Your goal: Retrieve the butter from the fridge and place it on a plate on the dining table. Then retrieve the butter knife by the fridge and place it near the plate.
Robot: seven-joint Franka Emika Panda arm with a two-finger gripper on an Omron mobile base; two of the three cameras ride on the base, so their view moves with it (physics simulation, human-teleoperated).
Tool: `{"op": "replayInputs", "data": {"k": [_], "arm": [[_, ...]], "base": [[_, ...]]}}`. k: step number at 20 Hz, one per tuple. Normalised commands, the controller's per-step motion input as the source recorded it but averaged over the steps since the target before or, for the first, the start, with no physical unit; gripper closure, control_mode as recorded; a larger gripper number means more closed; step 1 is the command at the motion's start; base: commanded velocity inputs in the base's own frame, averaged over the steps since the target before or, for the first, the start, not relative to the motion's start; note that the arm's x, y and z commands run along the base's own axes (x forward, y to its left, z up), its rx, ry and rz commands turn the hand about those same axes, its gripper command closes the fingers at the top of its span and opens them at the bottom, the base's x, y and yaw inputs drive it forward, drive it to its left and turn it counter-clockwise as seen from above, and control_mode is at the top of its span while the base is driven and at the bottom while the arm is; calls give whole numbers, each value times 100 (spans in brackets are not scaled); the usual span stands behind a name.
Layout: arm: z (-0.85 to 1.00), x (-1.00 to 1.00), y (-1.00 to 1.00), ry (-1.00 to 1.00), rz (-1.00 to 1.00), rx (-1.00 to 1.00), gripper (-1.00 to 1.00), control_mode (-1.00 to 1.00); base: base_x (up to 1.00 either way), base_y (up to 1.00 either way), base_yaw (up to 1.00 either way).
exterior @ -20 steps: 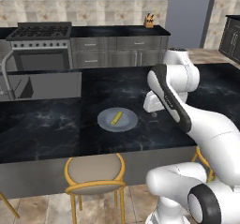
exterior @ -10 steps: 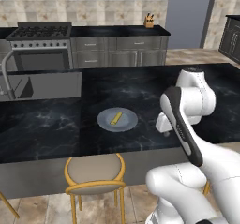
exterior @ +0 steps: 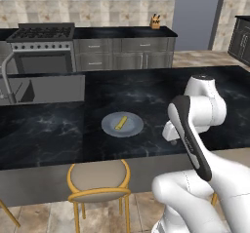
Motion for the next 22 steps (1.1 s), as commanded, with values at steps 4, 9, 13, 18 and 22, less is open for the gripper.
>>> {"op": "replayInputs", "data": {"k": [4,9,13,18,22], "arm": [[0,-2,0,0,-1,0,-100,-100],[-1,-5,-6,0,-1,0,-100,100],[0,0,0,0,0,0,-100,100],[0,0,0,0,0,0,-100,100],[0,0,0,0,0,0,-100,100]], "base": [[0,0,0],[-26,-69,0],[-31,-100,-13],[-46,-100,-18],[-68,-13,-28]]}}
